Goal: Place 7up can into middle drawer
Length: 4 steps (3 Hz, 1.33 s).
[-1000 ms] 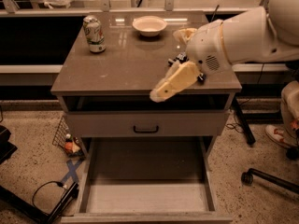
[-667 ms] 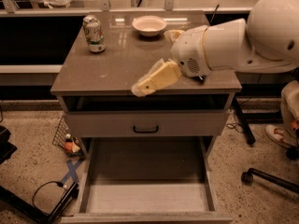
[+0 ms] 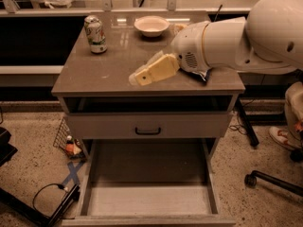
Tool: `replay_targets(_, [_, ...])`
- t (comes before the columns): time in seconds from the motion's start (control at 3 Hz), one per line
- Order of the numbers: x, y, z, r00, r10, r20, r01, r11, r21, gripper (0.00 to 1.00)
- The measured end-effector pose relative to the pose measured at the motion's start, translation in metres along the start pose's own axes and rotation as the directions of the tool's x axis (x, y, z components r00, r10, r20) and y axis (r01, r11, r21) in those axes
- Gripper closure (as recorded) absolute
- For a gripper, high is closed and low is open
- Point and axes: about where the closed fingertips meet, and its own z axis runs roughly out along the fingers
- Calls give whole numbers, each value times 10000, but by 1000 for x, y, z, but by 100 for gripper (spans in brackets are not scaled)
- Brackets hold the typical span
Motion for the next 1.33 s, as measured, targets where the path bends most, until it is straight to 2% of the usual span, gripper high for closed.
replay_targets(0.33, [1,-7,10,9998,65,200,-69,9997,218,0])
replay_targets(0.67, [-2,-57,54,9954,377,878,-478,9920,1166,0])
replay_targets(1.0, [-20,-100,102,9861,390,1615,-665,9834,1686,0])
replay_targets(1.33, [-37,-125,154,9745,477,2191,-816,9856,1483,0])
